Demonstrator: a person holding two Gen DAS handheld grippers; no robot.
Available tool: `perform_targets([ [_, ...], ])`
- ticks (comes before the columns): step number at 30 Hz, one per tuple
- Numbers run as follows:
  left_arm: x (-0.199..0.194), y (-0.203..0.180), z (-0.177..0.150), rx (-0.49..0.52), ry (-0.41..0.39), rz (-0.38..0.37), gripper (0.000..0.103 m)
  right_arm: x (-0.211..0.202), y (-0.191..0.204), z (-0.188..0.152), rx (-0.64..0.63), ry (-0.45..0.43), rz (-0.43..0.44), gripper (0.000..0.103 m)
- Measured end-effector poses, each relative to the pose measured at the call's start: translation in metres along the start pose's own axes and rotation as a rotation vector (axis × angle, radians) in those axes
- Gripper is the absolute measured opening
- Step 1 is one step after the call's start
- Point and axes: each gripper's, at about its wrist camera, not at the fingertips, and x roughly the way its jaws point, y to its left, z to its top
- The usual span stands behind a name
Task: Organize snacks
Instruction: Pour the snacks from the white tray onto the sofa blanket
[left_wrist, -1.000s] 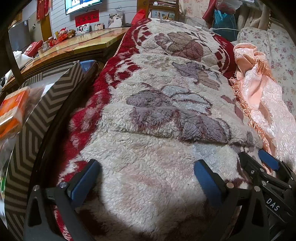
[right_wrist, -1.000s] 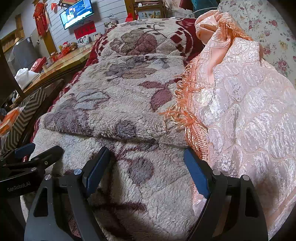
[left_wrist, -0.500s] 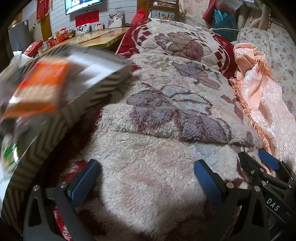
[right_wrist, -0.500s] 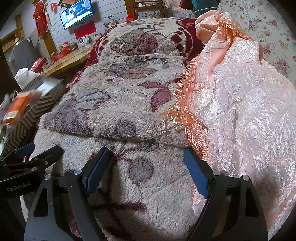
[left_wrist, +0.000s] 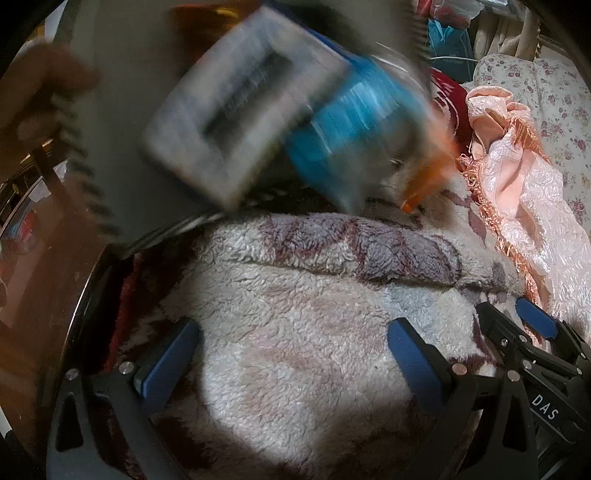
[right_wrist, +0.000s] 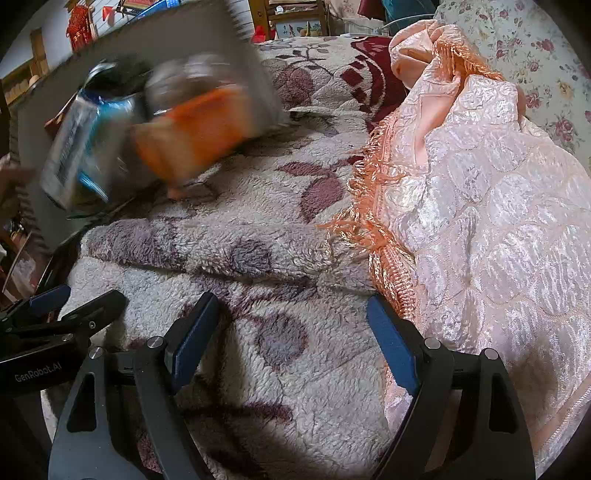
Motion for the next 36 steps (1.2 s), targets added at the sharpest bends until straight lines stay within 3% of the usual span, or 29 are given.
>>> perform_targets([
  [36,-0.0030,0.0050,0.0031,0.000,0.000,0.001,0.103,-0.0001,-0.0040,0.0009,0.001,0.001,0.001,0.083],
])
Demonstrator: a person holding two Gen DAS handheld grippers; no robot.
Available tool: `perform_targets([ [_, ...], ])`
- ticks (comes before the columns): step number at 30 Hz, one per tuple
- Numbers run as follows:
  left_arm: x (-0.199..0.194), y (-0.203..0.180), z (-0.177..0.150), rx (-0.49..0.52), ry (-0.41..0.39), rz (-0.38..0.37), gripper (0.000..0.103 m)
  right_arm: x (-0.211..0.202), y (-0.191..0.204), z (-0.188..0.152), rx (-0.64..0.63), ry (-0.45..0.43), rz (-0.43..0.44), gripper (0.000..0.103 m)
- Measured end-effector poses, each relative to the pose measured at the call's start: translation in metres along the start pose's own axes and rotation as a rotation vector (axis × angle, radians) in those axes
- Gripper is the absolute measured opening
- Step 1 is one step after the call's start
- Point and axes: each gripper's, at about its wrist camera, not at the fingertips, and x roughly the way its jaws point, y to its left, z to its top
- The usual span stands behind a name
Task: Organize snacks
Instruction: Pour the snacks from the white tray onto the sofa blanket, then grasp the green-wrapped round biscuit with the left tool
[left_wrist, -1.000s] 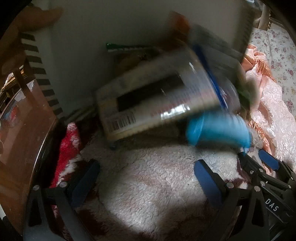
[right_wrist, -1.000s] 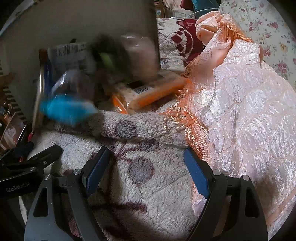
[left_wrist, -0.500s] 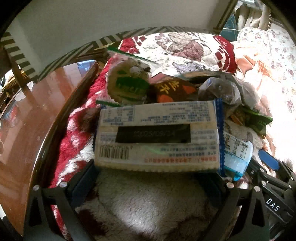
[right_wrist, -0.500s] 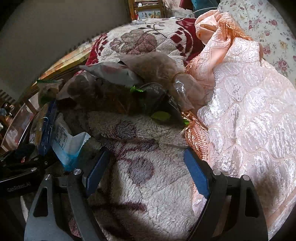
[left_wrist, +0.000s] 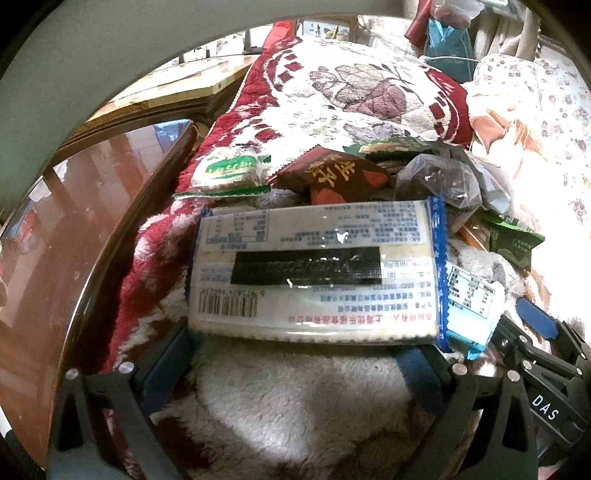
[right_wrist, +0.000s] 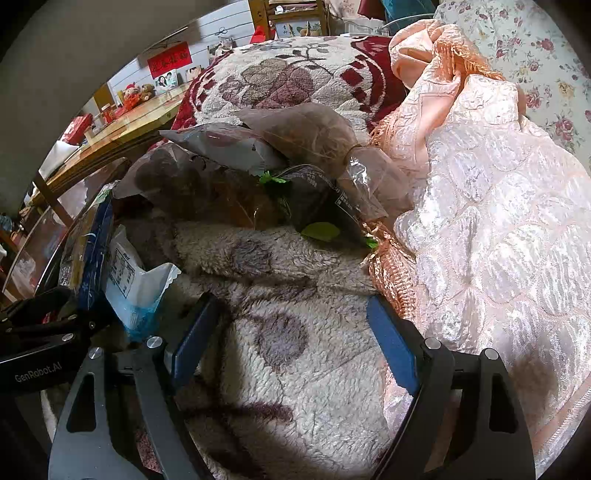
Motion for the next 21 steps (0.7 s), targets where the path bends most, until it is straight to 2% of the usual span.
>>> perform_targets([
  [12,0.000,0.000,0.000,0.000,0.000,0.000,0.103,-0.002,0.001,-0.001,0.000,0.006,0.001,0.083],
  [16,0.000,0.000,0.000,0.000,-0.001,0.000,0.103,-0.005,-0.005,0.001,-0.020,0.074,0.035,0.083],
  [21,0.000,0.000,0.000,0.000,-0.001,0.000,0.103,-0.010,-0.011,0.004,0.032,0.151,0.047,0.083],
])
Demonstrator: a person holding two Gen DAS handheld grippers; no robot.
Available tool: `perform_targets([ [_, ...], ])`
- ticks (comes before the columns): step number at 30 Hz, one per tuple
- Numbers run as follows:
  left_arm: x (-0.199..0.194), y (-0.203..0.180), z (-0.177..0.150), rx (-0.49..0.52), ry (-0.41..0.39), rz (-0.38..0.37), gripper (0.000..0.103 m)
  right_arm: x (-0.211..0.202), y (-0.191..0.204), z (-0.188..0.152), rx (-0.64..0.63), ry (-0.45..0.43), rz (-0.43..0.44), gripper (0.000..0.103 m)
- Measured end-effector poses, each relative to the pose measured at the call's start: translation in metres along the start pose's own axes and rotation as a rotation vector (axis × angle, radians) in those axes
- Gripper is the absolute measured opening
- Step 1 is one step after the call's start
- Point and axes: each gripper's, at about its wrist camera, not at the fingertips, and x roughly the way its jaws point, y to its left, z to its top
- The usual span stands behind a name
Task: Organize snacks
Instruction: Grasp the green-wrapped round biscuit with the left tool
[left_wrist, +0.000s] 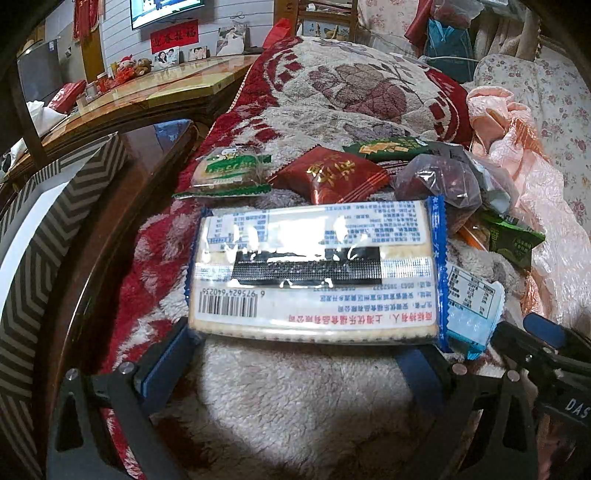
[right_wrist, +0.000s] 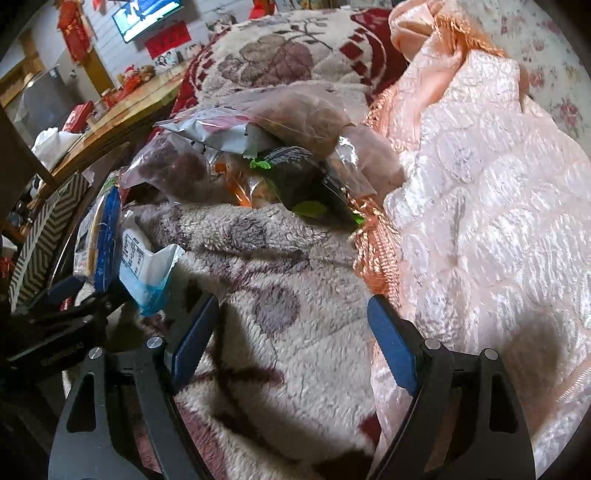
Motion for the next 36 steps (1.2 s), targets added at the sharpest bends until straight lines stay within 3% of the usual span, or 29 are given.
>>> perform_targets([
  [4,0.000,0.000,0.000,0.000,0.000,0.000,0.103,-0.007,-0.001,0.001,0.008,0.046,0.005,0.083],
  [11,0.003,0.001,-0.004,0.001,0.001,0.007,0.103,-0.036,-0.015,0.002,0.064,-0.009,0.075,0.083],
  [16,-0.004,0.003,-0.001,0.021,0.067,-0.007,0.102,-0.050,-0.002,0.006,0.017,-0.043,0.130,0.083],
  [25,-0.074,0.019,0.018,-0.017,-0.046,0.012,0.102,-0.091,0.041,0.023,-0.122,-0.174,0.256,0.083],
  [33,-0.102,0.032,0.034,-0.034,-0.106,0.037,0.102,-0.132,0.069,0.022,-0.225,-0.321,0.285,0.083],
  [36,-0.105,0.033,0.035,-0.034,-0.120,0.043,0.102,-0.132,0.076,0.026,-0.241,-0.308,0.310,0.083],
])
